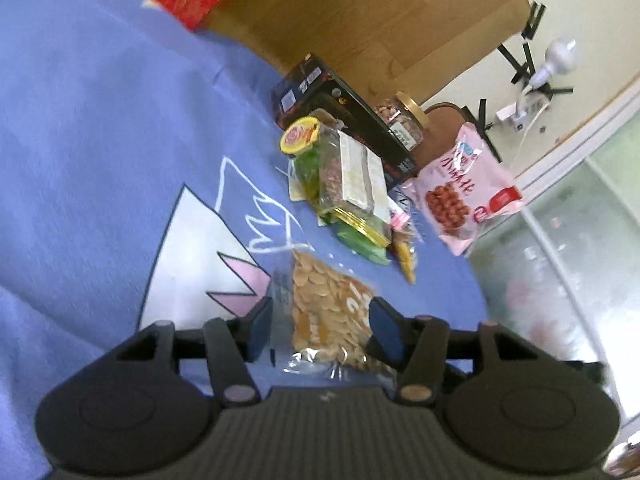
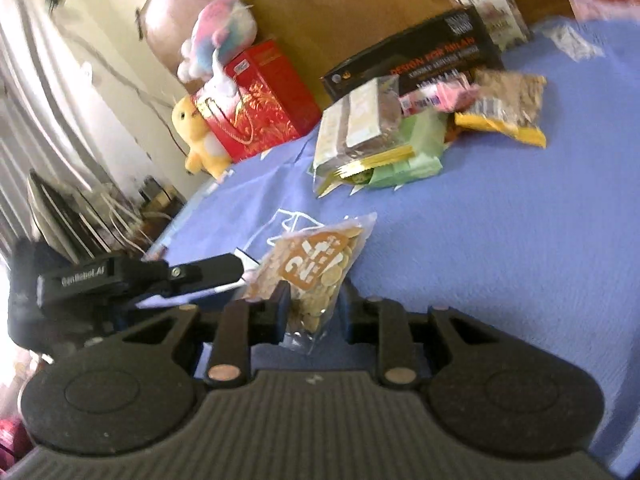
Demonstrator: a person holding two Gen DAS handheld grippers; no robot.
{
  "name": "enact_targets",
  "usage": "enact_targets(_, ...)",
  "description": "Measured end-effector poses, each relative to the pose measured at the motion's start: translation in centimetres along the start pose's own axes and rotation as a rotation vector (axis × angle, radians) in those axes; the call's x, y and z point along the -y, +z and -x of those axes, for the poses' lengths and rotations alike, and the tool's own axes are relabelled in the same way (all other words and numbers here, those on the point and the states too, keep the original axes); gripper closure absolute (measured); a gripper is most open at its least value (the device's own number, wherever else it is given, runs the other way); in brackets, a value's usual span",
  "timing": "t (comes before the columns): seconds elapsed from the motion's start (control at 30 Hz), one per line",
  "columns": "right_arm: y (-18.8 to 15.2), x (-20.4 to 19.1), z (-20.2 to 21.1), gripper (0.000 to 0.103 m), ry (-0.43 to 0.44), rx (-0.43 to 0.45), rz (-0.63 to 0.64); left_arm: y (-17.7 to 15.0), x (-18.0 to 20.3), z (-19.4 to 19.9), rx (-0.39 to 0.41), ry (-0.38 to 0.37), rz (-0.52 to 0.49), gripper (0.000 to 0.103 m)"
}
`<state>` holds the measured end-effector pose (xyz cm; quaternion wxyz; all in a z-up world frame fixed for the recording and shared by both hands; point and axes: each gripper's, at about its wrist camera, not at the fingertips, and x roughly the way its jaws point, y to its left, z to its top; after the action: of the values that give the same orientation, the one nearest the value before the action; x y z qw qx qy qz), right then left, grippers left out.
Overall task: Organize snacks
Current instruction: 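Reach the left gripper to the pumpkin-seed bag and grasp it, then lift the seed bag with the left gripper and drop it into the tin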
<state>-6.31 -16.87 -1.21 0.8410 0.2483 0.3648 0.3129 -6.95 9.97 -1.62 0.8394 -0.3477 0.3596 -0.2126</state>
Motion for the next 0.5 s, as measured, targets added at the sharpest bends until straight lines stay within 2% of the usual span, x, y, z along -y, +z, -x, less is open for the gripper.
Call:
enact_targets(0.07,0.1,0.7,0.2,0.075,0.025,0.003,-0.059,-0.2,-0.3,-0.3,-0.013,-0.017,0.027,0.067)
enact_targets(0.1,0.1,0.7,0.2,0.075,0.03,0.001,-0.063,-0.2,-0.3,-0.6,-0.015,-0.002,0.022,0.073)
enact_targets(0.13,0.2,0.4,0.3,0.075,0.027,-0.001,-0.055,-0.3,-0.2,-0.8,-0.013,0.021,0.014,0.085)
enact_targets(0.23,-0.1,-0.1,0.5,0.08,0.015,0.011,-0.01,-0.2,-0.5,-1.1,-0.012,0.049,0.012,0.097)
enact_targets(0.33,0.0,-0.6,0.4,0.082,0.026,0.013,0.035,-0.2,-0.3,-1.1,-0.017,0.059,0.0,0.098)
enact_targets(0.5,0.3,-2.3,0.8,0.083,0.017,0.083,0.161,0.1,1.6,-0.2,0.036,0.074,-0.102,0.098)
